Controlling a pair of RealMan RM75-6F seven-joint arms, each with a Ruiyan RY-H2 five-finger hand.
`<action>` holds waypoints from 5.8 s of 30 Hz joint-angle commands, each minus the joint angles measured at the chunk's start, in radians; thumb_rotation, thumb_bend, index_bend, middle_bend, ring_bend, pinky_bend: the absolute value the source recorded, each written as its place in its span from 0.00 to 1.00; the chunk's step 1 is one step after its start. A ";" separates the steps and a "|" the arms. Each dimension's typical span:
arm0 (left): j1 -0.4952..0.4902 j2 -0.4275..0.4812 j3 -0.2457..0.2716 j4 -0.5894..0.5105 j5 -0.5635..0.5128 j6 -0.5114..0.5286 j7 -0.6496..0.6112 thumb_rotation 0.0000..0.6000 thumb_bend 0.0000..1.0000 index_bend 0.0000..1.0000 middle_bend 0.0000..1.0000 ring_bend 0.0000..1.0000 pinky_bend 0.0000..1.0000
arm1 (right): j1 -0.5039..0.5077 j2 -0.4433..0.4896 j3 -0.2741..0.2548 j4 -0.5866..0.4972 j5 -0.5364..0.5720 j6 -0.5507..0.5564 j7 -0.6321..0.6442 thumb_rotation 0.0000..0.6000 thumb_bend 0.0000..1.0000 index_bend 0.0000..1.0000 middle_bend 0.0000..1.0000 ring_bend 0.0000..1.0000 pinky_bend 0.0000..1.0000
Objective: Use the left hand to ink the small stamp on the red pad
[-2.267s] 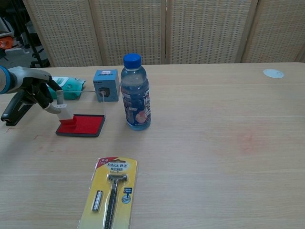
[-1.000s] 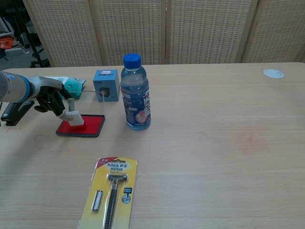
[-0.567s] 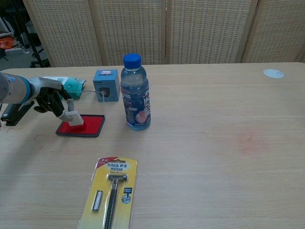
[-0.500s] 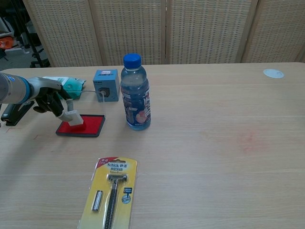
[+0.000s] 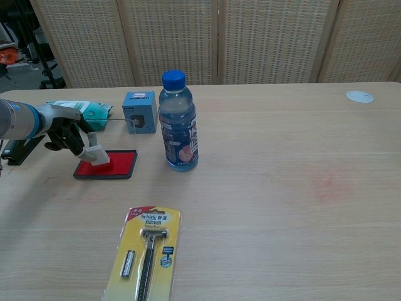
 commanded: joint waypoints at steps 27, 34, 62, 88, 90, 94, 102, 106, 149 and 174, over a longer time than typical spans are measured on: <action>0.078 0.338 0.073 -0.261 0.157 -0.101 -0.040 1.00 0.36 0.63 1.00 1.00 0.93 | -0.002 -0.003 -0.008 -0.009 -0.017 0.008 -0.013 1.00 0.00 0.00 0.00 0.00 0.00; 0.105 0.353 0.141 -0.181 0.181 -0.164 -0.073 1.00 0.36 0.63 1.00 1.00 0.93 | -0.001 -0.006 -0.010 -0.011 -0.017 0.006 -0.022 1.00 0.00 0.00 0.00 0.00 0.00; 0.092 0.250 0.196 -0.058 0.205 -0.167 -0.150 1.00 0.36 0.63 1.00 1.00 0.93 | -0.003 -0.002 -0.009 -0.010 -0.016 0.009 -0.007 1.00 0.00 0.00 0.00 0.00 0.00; 0.060 0.228 0.238 -0.033 0.159 -0.174 -0.163 1.00 0.36 0.57 1.00 1.00 0.93 | -0.003 -0.001 -0.010 -0.012 -0.017 0.007 -0.006 1.00 0.00 0.00 0.00 0.00 0.00; 0.058 0.229 0.240 -0.035 0.161 -0.174 -0.163 1.00 0.36 0.56 1.00 1.00 0.93 | -0.003 0.000 -0.010 -0.012 -0.016 0.007 -0.005 1.00 0.00 0.00 0.00 0.00 0.00; 0.056 0.232 0.245 -0.039 0.166 -0.173 -0.161 1.00 0.35 0.54 1.00 1.00 0.93 | -0.004 0.000 -0.010 -0.012 -0.016 0.008 -0.003 1.00 0.00 0.00 0.00 0.00 0.00; 0.057 0.247 0.242 -0.070 0.184 -0.155 -0.164 1.00 0.35 0.54 1.00 1.00 0.93 | -0.004 0.001 -0.010 -0.013 -0.017 0.009 -0.001 1.00 0.00 0.00 0.00 0.00 0.00; 0.059 0.253 0.242 -0.081 0.194 -0.150 -0.163 1.00 0.34 0.53 1.00 1.00 0.93 | -0.004 0.001 -0.009 -0.012 -0.016 0.009 0.000 1.00 0.00 0.00 0.00 0.00 0.00; 0.115 0.362 0.201 -0.180 0.332 -0.167 -0.227 1.00 0.32 0.47 1.00 1.00 0.93 | -0.009 0.008 -0.008 -0.016 -0.019 0.017 0.015 1.00 0.00 0.00 0.00 0.00 0.00; 0.682 0.259 0.042 -0.146 0.960 0.766 -0.483 1.00 0.03 0.00 0.00 0.00 0.00 | -0.012 0.001 -0.013 -0.008 -0.049 0.042 0.018 1.00 0.00 0.00 0.00 0.00 0.00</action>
